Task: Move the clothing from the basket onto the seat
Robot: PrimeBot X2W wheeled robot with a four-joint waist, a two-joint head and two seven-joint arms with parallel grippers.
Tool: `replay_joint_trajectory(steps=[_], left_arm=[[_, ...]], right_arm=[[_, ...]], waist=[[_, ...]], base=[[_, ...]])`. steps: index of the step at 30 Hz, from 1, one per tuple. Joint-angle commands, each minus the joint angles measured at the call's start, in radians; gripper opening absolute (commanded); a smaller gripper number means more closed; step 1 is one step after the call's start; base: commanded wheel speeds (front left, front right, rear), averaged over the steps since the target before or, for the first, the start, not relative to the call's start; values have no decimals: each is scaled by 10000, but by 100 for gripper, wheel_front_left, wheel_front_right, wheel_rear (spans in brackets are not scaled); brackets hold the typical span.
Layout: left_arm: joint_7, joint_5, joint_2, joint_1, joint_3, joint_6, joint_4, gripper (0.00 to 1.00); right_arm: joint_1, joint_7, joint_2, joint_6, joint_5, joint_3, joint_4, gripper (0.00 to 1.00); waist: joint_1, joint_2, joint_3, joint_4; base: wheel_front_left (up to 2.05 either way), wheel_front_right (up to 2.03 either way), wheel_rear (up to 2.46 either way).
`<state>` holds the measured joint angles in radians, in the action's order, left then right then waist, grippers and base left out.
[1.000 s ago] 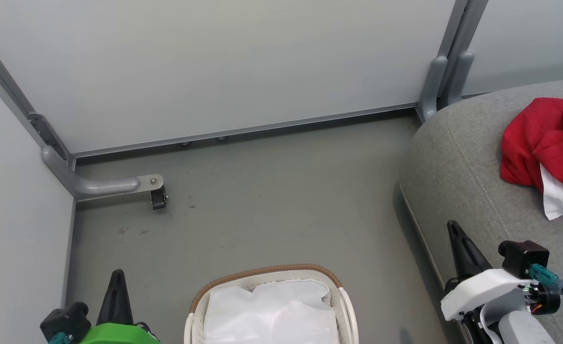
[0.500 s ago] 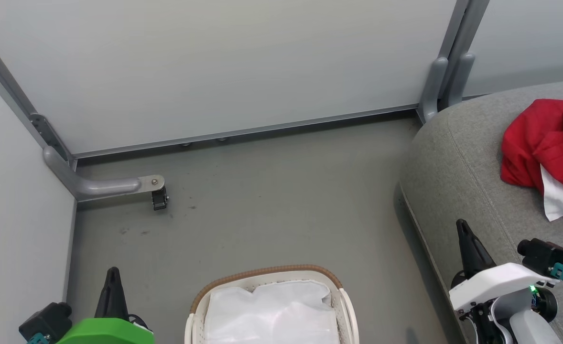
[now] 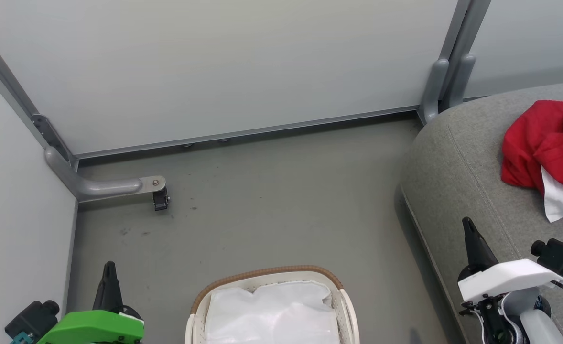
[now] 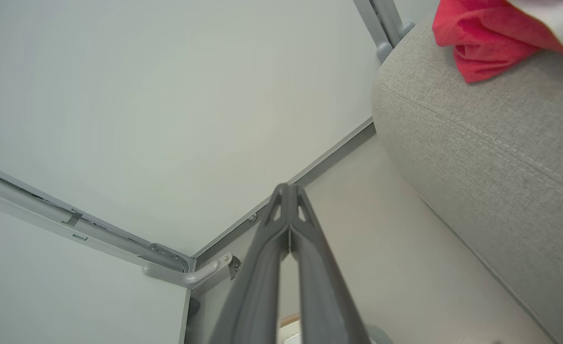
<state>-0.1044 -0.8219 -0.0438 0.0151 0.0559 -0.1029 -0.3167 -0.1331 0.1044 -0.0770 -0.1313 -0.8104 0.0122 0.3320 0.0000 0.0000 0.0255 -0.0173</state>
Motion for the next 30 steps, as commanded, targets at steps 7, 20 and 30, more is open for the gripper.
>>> replay_joint_trajectory(steps=[7,20,30], left_arm=[[281,-1089,-58,406,102,-63,231,0],[686,-2522,-66,547,214,-124,346,0],[964,-3525,-72,634,283,-145,424,0]], right_arm=[[22,-299,-6,2,-1089,172,-253,0],[77,-702,52,4,-2554,358,-395,0],[113,-986,89,4,-3561,486,-493,0]], waist=[[0,0,-19,15],[0,0,-51,40],[0,0,-76,59]], base=[[0,0,0],[0,0,0],[0,0,0]])
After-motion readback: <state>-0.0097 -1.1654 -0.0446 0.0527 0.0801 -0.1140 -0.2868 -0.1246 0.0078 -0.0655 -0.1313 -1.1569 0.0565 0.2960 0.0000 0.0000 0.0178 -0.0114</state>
